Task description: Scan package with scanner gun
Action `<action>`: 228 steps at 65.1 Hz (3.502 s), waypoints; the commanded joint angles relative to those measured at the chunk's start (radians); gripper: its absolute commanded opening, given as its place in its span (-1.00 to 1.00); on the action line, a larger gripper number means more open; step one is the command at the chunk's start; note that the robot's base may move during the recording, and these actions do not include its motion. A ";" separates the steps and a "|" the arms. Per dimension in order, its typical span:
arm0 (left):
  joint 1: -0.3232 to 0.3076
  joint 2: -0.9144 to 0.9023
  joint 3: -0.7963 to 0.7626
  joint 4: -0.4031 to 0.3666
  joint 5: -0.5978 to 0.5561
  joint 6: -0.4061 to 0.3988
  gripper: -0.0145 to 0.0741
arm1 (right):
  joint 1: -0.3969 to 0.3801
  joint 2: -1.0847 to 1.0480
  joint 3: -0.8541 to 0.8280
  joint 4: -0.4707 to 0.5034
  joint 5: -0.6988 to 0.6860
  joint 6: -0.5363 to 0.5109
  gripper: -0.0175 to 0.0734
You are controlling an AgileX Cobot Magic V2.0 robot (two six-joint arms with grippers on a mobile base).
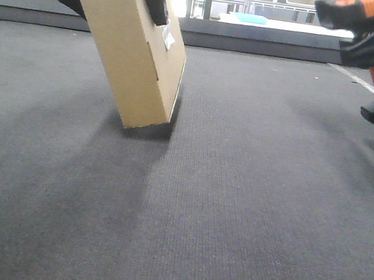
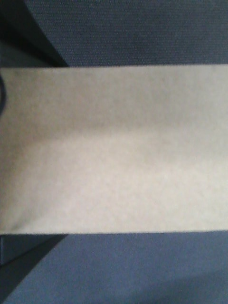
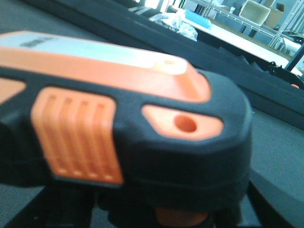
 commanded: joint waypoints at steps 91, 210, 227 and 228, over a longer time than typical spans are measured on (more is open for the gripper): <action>-0.007 -0.004 -0.007 -0.006 -0.019 0.000 -0.36 | 0.000 -0.058 0.183 0.045 -0.464 0.442 -0.36; -0.007 -0.004 -0.007 -0.004 -0.019 0.000 -0.36 | 0.000 0.113 0.242 -0.082 -0.605 0.607 0.33; -0.007 -0.004 -0.007 -0.002 -0.019 0.000 -0.36 | 0.000 0.111 0.272 -0.090 -0.605 0.607 0.33; -0.007 -0.004 -0.007 -0.002 -0.019 0.000 -0.36 | 0.000 0.111 0.275 -0.090 -0.605 0.607 0.33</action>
